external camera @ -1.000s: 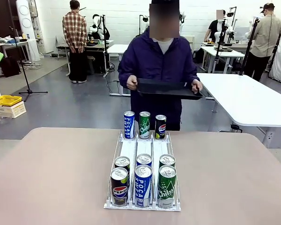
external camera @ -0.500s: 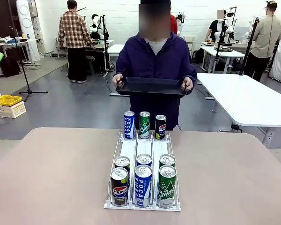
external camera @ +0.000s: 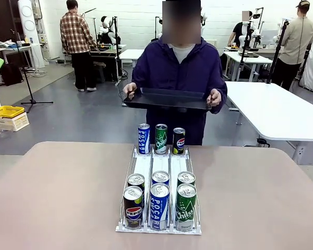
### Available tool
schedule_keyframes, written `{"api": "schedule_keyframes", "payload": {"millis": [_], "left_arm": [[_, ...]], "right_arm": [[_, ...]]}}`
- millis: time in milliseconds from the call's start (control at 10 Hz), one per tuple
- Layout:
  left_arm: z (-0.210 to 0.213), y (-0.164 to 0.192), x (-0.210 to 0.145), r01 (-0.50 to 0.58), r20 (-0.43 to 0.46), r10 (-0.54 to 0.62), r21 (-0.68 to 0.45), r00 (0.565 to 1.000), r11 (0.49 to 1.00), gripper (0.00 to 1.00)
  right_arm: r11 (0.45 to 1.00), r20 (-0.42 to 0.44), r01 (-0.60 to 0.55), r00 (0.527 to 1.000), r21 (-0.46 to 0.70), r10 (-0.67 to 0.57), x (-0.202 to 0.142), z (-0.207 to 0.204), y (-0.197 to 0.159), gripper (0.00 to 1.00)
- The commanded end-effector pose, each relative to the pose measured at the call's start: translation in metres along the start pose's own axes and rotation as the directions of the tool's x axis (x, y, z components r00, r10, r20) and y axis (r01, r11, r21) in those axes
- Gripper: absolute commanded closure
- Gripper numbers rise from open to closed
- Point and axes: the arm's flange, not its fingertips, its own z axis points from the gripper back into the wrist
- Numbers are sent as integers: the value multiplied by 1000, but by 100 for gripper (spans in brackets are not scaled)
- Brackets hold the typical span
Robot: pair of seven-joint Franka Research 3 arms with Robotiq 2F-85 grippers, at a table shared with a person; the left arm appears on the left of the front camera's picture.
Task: Retrieve and hand over the desired beverage to the person.
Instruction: Pick up a can of the same type that the person held from the Automatic Can Dispenser.
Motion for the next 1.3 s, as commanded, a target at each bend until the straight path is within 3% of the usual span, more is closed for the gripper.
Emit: {"api": "schedule_keyframes", "payload": {"millis": [0, 1200], "left_arm": [[1, 1, 1, 15, -3, -15, -4, 1000, 1000, 0], [1, 1, 1, 15, -3, -15, -4, 1000, 1000, 0]], "right_arm": [[1000, 3, -2, 1000, 2, 2, 1, -1, 0, 0], [1000, 3, -2, 1000, 2, 2, 1, -1, 0, 0]]}}
